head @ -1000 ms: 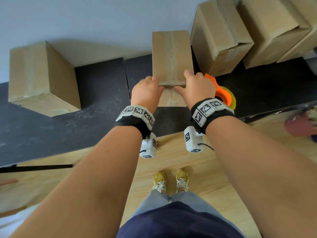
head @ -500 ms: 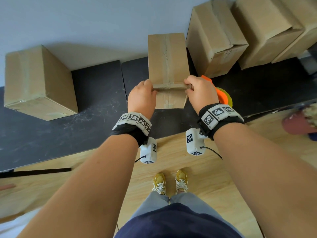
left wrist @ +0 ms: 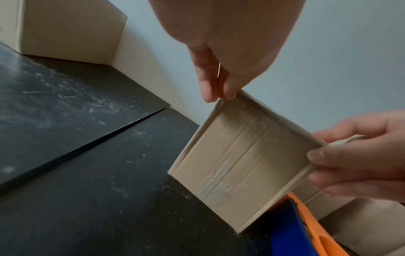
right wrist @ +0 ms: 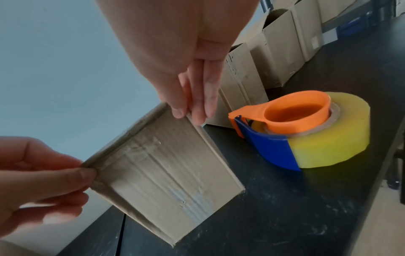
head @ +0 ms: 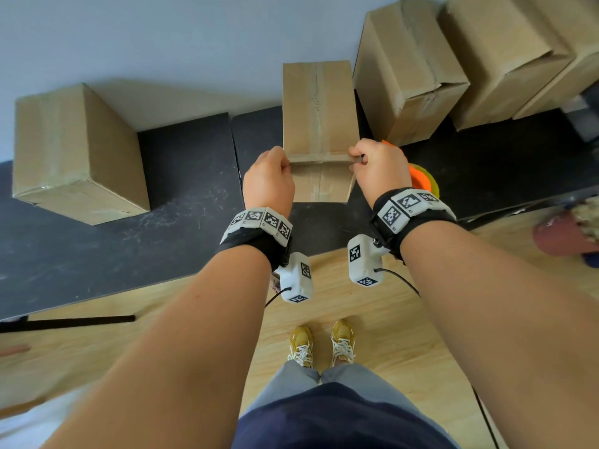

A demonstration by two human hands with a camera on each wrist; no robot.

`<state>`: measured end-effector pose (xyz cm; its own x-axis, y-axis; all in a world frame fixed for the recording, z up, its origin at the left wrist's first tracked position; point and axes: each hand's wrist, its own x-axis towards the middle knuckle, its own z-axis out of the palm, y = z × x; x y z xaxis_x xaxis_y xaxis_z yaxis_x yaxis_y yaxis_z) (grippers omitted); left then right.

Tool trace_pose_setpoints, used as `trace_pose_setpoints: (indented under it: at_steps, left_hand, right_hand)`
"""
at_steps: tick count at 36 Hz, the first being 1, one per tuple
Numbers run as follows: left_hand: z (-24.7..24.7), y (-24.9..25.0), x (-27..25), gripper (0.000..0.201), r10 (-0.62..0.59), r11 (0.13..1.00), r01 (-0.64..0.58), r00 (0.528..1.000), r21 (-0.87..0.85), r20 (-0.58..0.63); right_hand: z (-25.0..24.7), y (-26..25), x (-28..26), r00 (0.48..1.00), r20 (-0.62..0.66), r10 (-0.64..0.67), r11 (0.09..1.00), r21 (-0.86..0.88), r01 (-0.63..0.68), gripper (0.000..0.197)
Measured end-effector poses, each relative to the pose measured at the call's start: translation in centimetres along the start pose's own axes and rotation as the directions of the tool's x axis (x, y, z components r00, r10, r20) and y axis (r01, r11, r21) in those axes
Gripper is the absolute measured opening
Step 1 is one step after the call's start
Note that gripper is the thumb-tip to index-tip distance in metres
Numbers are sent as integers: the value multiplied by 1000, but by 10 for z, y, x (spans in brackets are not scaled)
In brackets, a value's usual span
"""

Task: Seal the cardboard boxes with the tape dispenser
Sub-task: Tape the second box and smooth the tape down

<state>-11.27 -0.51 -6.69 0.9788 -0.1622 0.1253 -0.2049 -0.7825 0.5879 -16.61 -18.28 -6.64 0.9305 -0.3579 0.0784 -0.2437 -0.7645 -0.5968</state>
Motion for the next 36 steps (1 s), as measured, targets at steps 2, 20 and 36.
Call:
trace_pose_setpoints:
  at_steps: [2,20,36]
  left_hand:
    - [-1,-1,-2,10,0,1000,0,1000,-8,3]
    - [16,44,0,49,184,911,-230,969,343,164]
    - [-14,6,-12,35,53,862,-105,992,496,118]
  right_hand:
    - [-2,0,-4,1000,16,5,1000,9,-5,28]
    - [-33,1,-9,959,-28,283,928,260,-267,46]
    - [-36,-21,13,952,6,305,941,155,-302,48]
